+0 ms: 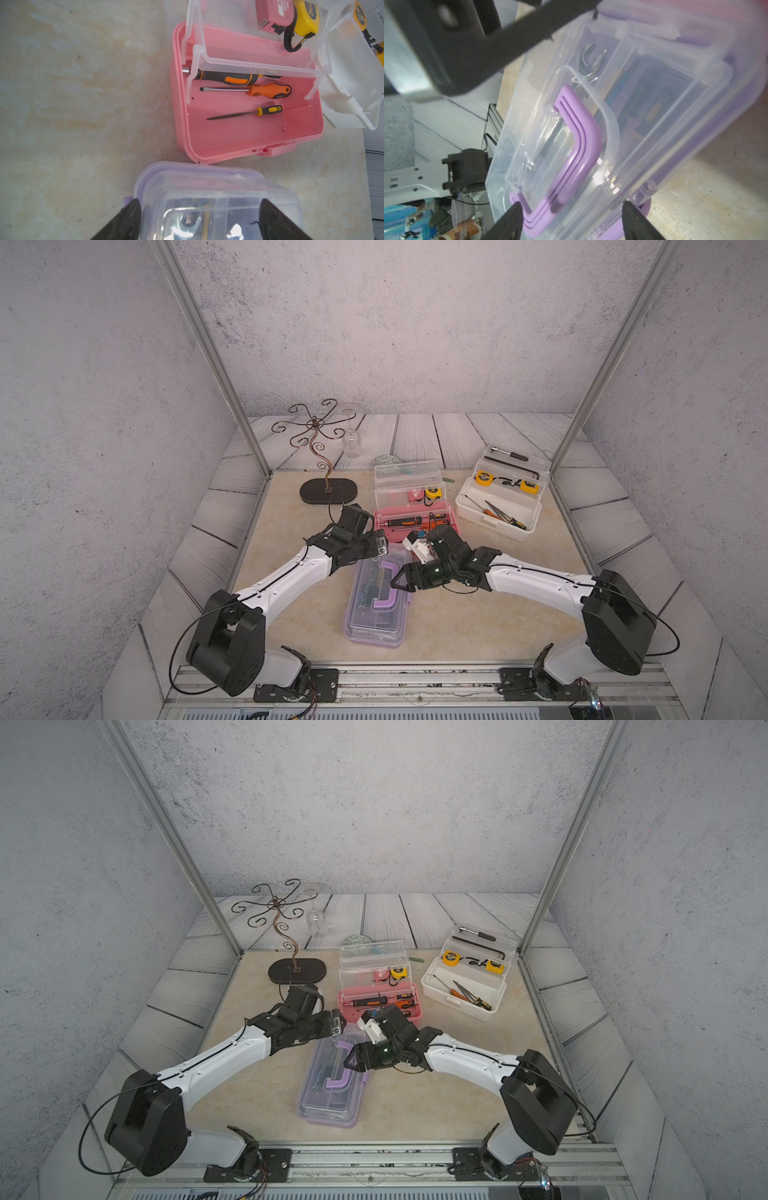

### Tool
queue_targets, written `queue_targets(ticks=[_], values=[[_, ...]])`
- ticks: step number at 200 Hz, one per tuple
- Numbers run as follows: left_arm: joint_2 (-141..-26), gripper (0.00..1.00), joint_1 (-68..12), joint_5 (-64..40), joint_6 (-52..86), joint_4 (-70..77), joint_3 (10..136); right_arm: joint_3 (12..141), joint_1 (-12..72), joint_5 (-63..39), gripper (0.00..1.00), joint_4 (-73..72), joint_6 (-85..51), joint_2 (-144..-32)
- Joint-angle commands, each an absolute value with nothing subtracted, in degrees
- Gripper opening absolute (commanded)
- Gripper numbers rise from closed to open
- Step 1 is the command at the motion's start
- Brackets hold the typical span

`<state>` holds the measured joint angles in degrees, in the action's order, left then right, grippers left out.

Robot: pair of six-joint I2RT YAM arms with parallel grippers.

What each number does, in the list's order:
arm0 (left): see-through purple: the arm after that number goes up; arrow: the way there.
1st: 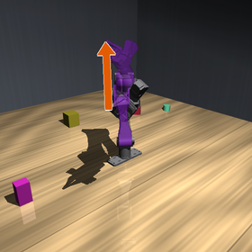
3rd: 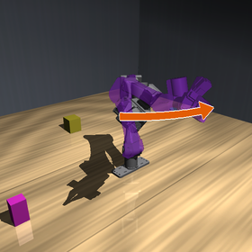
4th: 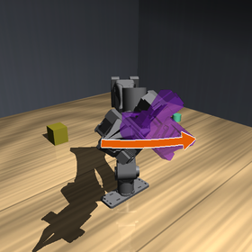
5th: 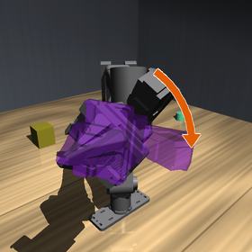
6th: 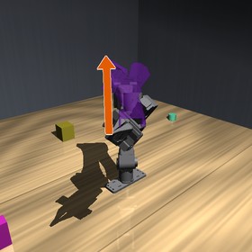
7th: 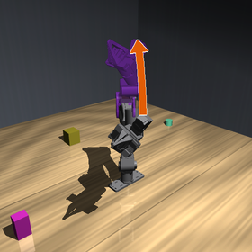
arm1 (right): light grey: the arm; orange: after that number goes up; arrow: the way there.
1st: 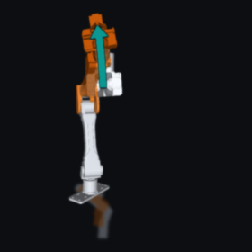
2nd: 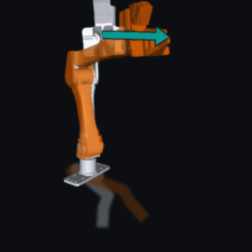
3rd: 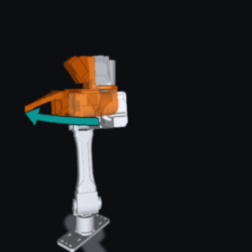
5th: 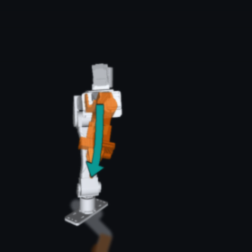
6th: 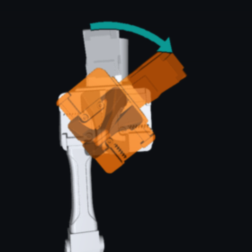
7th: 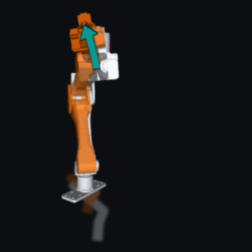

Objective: Close toolboxes
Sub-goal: Move the toolbox to the center of the board, then fasten the toolbox latch on the toolbox.

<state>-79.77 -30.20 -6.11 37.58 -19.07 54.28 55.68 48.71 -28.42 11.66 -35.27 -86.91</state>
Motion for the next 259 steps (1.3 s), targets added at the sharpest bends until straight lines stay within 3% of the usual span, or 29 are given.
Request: queue_targets(ticks=[1,63,103,112,158,259], values=[[-77.9,0.89,-29.9,-7.7,35.9,-18.9,55.6,57.3,49.1,-24.1,0.78,16.5,-25.3,-82.8],[-69.9,0.91,-28.8,-5.4,35.6,-25.8,50.6,47.8,49.0,-18.3,0.79,12.2,-11.7,-76.7],[-68.2,0.92,-25.8,-11.9,38.2,-23.6,46.7,38.8,48.9,-17.3,0.79,1.8,-4.9,-76.2],[-68.5,1.0,-25.0,-13.1,38.7,-23.6,46.6,37.1,48.8,-17.2,0.79,-1.0,-3.9,-76.8],[-68.7,1.0,-24.0,-15.9,38.7,-24.1,46.1,31.5,48.8,-19.6,0.79,-12.2,3.8,-79.3],[-67.0,1.0,-23.3,-18.3,38.9,-25.0,43.1,31.2,48.8,-25.1,0.75,-22.8,11.6,-85.3]])
